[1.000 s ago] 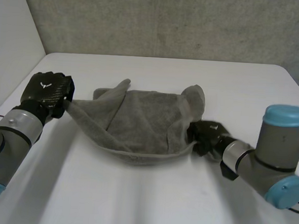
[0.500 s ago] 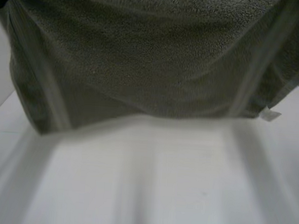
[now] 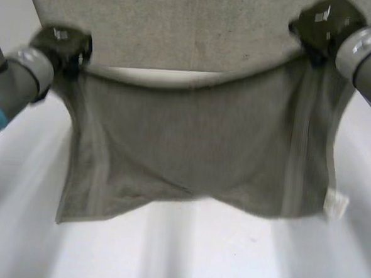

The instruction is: Fold the towel.

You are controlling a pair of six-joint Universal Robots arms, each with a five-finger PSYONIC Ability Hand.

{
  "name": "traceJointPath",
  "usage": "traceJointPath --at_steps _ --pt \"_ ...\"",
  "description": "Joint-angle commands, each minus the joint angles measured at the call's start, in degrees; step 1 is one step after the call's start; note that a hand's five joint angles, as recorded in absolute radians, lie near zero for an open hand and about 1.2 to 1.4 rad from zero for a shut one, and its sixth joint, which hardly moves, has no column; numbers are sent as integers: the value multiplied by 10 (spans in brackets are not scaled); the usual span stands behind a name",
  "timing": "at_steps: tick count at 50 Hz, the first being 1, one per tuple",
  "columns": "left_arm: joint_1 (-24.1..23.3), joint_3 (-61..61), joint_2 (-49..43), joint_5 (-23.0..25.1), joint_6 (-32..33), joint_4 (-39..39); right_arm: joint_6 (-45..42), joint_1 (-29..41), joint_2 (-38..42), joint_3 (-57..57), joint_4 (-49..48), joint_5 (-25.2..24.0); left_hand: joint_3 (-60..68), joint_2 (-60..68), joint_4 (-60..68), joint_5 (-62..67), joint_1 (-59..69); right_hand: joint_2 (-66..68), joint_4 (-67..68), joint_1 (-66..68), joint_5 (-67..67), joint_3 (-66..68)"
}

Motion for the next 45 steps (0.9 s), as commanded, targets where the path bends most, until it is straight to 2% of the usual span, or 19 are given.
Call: traceJointPath --at_steps 1,2,4,9,16,20,22,25,27,31,33,34,36,41,43,45 --pt "-21 20 84 -6 -59 271 21 6 -71 60 -371 57 103 103 102 204 108 39 34 39 31 34" --pt "-21 20 84 -6 -59 272 21 6 -71 61 -371 57 103 103 102 204 108 39 34 39 31 34" --pt "-14 -12 130 -9 -114 325 23 6 -147 132 -452 56 103 103 102 204 108 39 34 39 31 34" --pt "15 -52 144 -5 -165 318 30 6 -155 152 -409 46 103 103 102 204 108 39 34 39 31 34" --pt "29 -160 121 0 -166 312 37 5 -135 186 -276 26 103 103 102 204 108 39 34 39 31 34" --pt "29 -213 108 1 -166 315 37 3 -134 236 -258 13 103 103 102 204 108 39 34 39 31 34" --pt "29 -259 90 16 -163 321 37 -2 -132 291 -256 9 103 103 102 204 108 39 34 39 31 34" --pt "29 -278 79 30 -159 326 37 -4 -122 314 -256 8 103 103 102 204 108 39 34 39 31 34" --pt "28 -309 52 56 -137 331 37 -3 -86 349 -255 8 103 103 102 204 108 39 34 39 31 34" --pt "27 -336 19 67 -91 331 38 -2 -51 370 -255 9 103 103 102 204 108 39 34 39 31 34" --pt "26 -353 -15 69 -26 326 38 1 -16 384 -255 8 103 103 102 204 108 39 34 39 31 34" --pt "26 -353 -15 69 -26 326 38 1 -16 384 -255 8 103 103 102 204 108 39 34 39 31 34" --pt "28 -362 -38 65 30 325 38 0 21 391 -257 11 103 103 102 204 108 39 34 39 31 34" --pt "30 -380 -44 63 52 326 48 -3 42 404 -261 12 103 103 102 204 108 39 34 39 31 34" --pt "35 -384 -40 63 52 326 57 -4 41 412 -262 12 103 103 102 204 108 -8 -12 -7 -16 -12" --pt "43 -389 -30 63 51 326 87 -6 36 423 -262 12 103 103 102 204 108 -245 -250 -245 -253 -250"
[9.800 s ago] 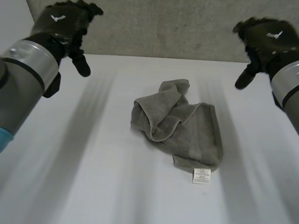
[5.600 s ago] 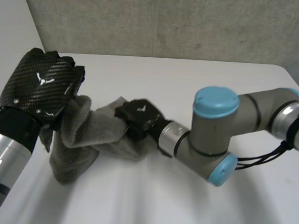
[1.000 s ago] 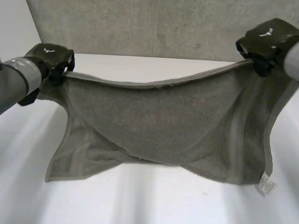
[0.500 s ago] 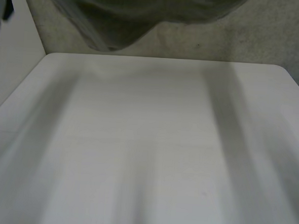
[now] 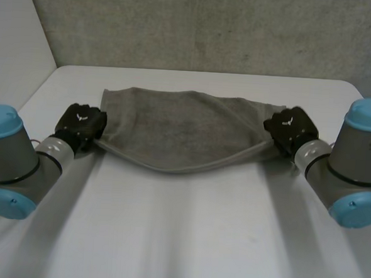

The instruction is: Fold the towel.

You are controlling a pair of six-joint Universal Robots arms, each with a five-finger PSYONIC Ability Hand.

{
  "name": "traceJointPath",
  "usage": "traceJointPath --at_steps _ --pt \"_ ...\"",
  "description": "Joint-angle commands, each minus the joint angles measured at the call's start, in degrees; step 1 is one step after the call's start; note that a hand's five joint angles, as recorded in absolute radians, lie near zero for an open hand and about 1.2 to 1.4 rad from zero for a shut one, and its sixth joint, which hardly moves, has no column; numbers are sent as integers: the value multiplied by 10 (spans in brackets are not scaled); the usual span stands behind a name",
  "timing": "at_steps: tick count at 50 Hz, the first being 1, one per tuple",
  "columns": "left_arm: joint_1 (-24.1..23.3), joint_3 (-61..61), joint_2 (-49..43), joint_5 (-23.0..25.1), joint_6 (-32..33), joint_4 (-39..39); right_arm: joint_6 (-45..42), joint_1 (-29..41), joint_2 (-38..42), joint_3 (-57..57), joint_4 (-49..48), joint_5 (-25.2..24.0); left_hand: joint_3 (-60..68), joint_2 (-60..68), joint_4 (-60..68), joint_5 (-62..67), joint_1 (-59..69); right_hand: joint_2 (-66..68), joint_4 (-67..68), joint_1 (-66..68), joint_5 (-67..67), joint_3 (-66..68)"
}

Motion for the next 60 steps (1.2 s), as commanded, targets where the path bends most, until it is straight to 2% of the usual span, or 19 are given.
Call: traceJointPath --at_steps 1,2,4,14,24,26,27,29,33,39,41,44,48,52,54,55,57,60 --pt "14 -15 13 -3 9 0 42 -4 2 22 -2 1 103 103 102 204 107 -247 -249 -245 -252 -249" --pt "17 -17 21 -2 8 1 59 -3 0 24 0 2 103 103 102 204 107 -339 -341 -336 -344 -341" --pt "18 -20 27 -2 7 2 75 -3 0 25 4 3 103 103 102 204 107 -376 -378 -374 -381 -378" --pt "19 -22 39 -3 -30 2 103 -22 8 20 53 4 103 103 102 204 107 -360 -362 -357 -365 -362" --pt "20 -30 53 -3 -41 2 100 -55 4 25 86 6 103 103 102 204 107 -242 -244 -240 -247 -244" --pt "20 -30 54 -3 -41 2 100 -61 0 29 86 7 103 103 102 204 107 -125 -127 -123 -130 -127" --pt "20 -30 54 -3 -41 2 100 -61 0 29 86 7 103 103 102 204 107 -124 -126 -122 -129 -126" --pt "20 -32 55 -3 -41 1 98 -66 -2 37 86 8 103 103 102 204 107 16 14 19 11 14" --pt "20 -36 60 -3 -41 0 97 -66 -16 41 86 6 103 103 102 204 107 38 36 41 33 36" --pt "20 -55 96 -1 -41 -1 84 -67 -89 67 77 -1 103 103 102 204 107 38 36 41 33 36" --pt "20 -62 114 -1 -41 -2 63 -72 -140 87 71 -3 103 103 102 204 107 38 36 41 33 36" --pt "20 -79 162 -1 -40 -11 49 -77 -169 98 70 -5 103 103 102 204 107 38 36 41 33 36" --pt "26 -107 248 1 -40 -58 -3 -98 -254 133 82 -21 103 103 102 204 107 38 36 41 33 36" --pt "33 -128 309 3 -36 -101 -53 -111 -305 152 126 -45 103 103 102 204 107 38 36 41 33 36" --pt "37 -149 359 6 -32 -141 -100 -138 -347 158 198 -68 103 103 102 204 107 38 36 41 33 36" --pt "37 -150 359 6 -32 -141 -100 -139 -347 158 198 -68 103 103 102 204 107 38 36 41 33 36" --pt "39 -162 388 7 -31 -167 -127 -162 -370 154 264 -98 103 103 102 204 107 38 36 41 33 36" --pt "40 -164 392 7 -31 -171 -135 -167 -371 149 284 -114 103 103 102 204 107 38 36 41 33 36"
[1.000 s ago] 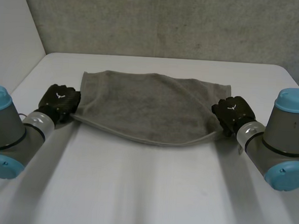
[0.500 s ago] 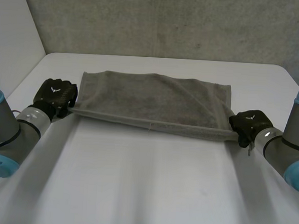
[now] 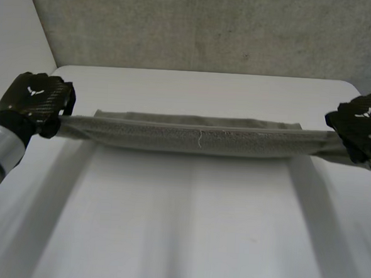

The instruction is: Fold the towel.

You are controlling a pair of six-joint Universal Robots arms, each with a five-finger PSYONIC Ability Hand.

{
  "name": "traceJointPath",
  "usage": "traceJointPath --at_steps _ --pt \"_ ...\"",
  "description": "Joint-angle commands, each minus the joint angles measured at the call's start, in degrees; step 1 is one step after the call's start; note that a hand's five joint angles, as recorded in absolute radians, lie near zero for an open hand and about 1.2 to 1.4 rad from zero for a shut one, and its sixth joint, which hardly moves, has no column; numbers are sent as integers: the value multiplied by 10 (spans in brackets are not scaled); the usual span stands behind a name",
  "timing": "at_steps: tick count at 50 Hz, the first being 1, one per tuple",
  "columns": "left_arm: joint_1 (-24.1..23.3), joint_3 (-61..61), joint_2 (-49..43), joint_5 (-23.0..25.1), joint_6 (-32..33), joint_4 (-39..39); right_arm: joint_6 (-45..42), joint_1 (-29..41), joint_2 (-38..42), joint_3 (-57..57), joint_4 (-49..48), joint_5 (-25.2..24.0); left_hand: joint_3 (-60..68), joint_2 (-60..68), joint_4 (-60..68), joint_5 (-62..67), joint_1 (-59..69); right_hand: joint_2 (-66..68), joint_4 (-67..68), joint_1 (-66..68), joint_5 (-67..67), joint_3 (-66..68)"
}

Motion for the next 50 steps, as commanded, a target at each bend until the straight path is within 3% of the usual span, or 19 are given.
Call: traceJointPath --at_steps 1,3,9,11,17,19,22,27,32,38,44,45,46,47,48,50 --pt "6 -20 44 2 4 -43 -56 -36 -33 -16 117 -61 103 103 102 204 108 42 32 43 34 33" --pt "6 -17 34 1 4 -42 -59 -39 -22 -28 118 -71 103 103 102 204 108 42 32 43 34 33" --pt "-3 33 -77 -2 18 -37 -60 -29 113 -96 113 -68 103 103 102 204 108 42 32 43 34 33" --pt "-12 80 -151 -5 37 -36 -59 -19 174 -150 113 -49 103 103 102 204 108 42 32 43 34 33" --pt "-46 172 -257 -17 56 -35 -58 12 279 -239 108 -3 103 103 102 204 108 42 32 43 34 33" --pt "-69 238 -321 -43 57 -36 -57 35 330 -287 83 17 103 103 102 204 108 42 32 43 34 33" --pt "-75 271 -352 -60 57 -36 -58 43 349 -300 60 24 103 103 102 204 108 42 32 43 34 33" --pt "-82 373 -443 -117 58 -33 -56 61 399 -319 -76 50 103 103 102 204 108 42 32 43 34 33" --pt "-89 413 -475 -124 58 -17 -59 77 412 -320 -156 75 103 103 102 204 108 42 32 43 34 33" --pt "-92 417 -483 -127 58 38 -59 79 435 -326 -183 77 103 103 102 204 108 42 32 43 34 33" --pt "-93 416 -489 -127 58 46 -60 79 451 -336 -183 78 103 103 102 204 108 42 32 43 34 33" --pt "-95 414 -492 -127 58 46 -60 80 456 -336 -183 78 -72 -72 -72 29 -67 -63 -72 -61 -70 -71" --pt "-98 412 -494 -129 59 46 -60 80 460 -337 -183 79 -316 -317 -317 -216 -312 -382 -391 -380 -389 -390" --pt "-98 412 -494 -129 59 46 -60 80 460 -337 -183 79 -319 -319 -320 -218 -314 -385 -394 -384 -392 -393" --pt "-101 411 -495 -129 63 45 -58 81 462 -336 -183 81 -564 -564 -565 -463 -559 -658 -668 -657 -666 -667" --pt "-104 409 -496 -128 68 46 -57 81 465 -336 -183 86 -590 -590 -591 -489 -585 -658 -668 -657 -666 -667"
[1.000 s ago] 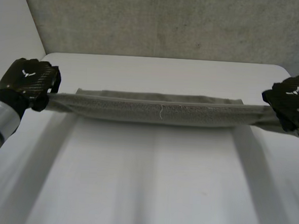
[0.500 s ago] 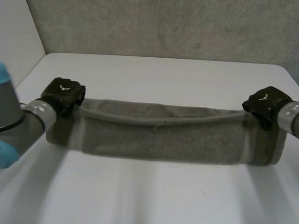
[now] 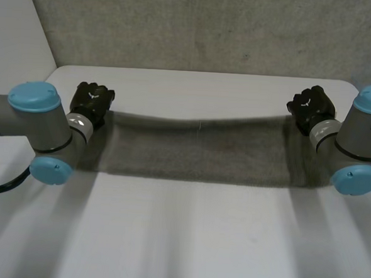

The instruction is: Fold the towel.

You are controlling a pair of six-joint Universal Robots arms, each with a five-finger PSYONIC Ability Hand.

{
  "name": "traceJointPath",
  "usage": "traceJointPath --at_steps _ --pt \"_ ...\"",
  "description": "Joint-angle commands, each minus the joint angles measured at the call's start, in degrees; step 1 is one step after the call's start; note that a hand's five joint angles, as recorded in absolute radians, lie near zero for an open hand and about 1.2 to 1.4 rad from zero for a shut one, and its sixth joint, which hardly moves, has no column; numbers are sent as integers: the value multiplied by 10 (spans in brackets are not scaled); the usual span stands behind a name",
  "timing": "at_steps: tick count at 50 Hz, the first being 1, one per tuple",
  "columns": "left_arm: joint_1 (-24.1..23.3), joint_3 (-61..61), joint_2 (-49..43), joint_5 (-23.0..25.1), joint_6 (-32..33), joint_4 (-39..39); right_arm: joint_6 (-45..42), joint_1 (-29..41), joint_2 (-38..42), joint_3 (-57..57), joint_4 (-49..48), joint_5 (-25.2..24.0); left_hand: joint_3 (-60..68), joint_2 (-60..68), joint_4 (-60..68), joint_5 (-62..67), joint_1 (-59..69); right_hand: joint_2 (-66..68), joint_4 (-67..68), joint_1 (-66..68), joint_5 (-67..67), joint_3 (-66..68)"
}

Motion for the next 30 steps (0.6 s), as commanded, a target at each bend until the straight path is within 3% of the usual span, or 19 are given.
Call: traceJointPath --at_steps 1,10,16,23,30 --pt "-9 -8 -3 -1 16 -2 2 2 12 -2 4 10 -322 -320 -320 -221 -312 -377 -401 -382 -390 -399" --pt "-13 -15 5 -1 22 -4 49 1 -9 14 -2 24 -321 -319 -319 -219 -310 -377 -401 -382 -390 -399" --pt "-6 -74 65 -9 15 -4 140 -8 -115 81 0 15 -319 -317 -317 -218 -309 -377 -401 -382 -390 -399" --pt "-5 -182 156 -3 -14 3 186 -21 -201 180 27 -20 -317 -315 -316 -216 -307 -377 -401 -382 -390 -399" --pt "1 -264 221 16 -67 15 191 -69 -213 233 109 -63 -317 -315 -316 -216 -307 -343 -367 -348 -356 -364"
